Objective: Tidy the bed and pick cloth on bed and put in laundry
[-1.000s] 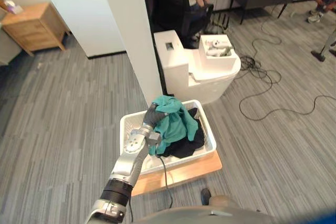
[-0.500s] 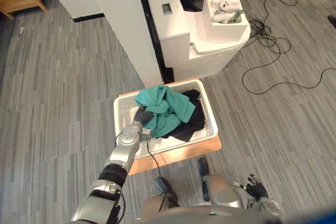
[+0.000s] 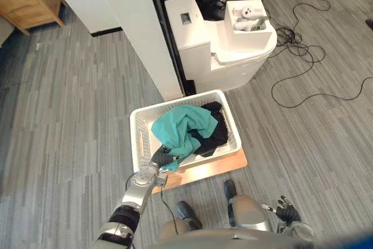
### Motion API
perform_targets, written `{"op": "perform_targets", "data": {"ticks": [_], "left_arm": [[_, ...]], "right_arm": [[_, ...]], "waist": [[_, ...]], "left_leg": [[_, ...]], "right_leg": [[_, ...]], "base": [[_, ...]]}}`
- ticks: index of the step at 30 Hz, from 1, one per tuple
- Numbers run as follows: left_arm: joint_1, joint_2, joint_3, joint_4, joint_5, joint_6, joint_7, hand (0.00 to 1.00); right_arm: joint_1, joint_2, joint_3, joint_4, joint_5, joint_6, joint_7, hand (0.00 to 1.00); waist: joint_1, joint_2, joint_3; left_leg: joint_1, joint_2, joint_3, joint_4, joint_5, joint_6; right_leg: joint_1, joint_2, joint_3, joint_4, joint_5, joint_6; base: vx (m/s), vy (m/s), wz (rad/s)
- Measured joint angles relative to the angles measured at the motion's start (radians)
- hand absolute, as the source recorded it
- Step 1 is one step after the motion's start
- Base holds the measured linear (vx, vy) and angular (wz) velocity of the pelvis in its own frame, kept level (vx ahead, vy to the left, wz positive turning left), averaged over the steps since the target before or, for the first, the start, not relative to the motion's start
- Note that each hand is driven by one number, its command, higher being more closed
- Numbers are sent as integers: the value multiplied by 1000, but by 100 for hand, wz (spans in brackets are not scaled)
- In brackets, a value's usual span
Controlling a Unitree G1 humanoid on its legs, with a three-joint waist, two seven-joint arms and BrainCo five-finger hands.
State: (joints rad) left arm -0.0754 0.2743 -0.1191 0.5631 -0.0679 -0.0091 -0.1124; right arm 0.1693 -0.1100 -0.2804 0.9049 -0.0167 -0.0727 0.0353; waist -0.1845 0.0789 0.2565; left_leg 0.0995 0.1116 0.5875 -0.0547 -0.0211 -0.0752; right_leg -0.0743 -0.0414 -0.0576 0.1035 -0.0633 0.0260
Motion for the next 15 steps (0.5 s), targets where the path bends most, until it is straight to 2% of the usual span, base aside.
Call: {"op": "perform_targets", "data": {"ticks": [5, 7, 12, 15], "left_arm": [[25, 80, 130, -103, 0, 3, -22, 0], [37, 116, 174, -141, -1, 3, -55, 0], [68, 135, 183, -166, -2, 3, -136, 0], [97, 135, 197, -220, -42, 1, -170, 0]], "right_arm": [[65, -7, -44, -4, -8, -2, -1, 0], [92, -7, -62, -4, -10, -2, -1, 0], [123, 1, -89, -7, -46, -3, -1, 0], [124, 21, -120, -7, -47, -16, 0, 0]], "waist": [[9, 24, -19], [14, 28, -36], [35, 28, -77], [41, 20, -96]], "left_leg": [[40, 1, -20, -14, 0, 0], [42, 0, -25, -15, 0, 0], [59, 3, -34, -16, 0, 0], [69, 5, -39, -15, 2, 1]], "right_leg": [[57, 2, -21, -27, 0, 0], [65, 1, -28, -32, 0, 0], [91, 2, -39, -37, -2, -2], [102, 3, -43, -37, -2, -2]], "base": [[19, -5, 12], [5, 4, 8], [-12, 3, 6], [-37, -5, 4]]}}
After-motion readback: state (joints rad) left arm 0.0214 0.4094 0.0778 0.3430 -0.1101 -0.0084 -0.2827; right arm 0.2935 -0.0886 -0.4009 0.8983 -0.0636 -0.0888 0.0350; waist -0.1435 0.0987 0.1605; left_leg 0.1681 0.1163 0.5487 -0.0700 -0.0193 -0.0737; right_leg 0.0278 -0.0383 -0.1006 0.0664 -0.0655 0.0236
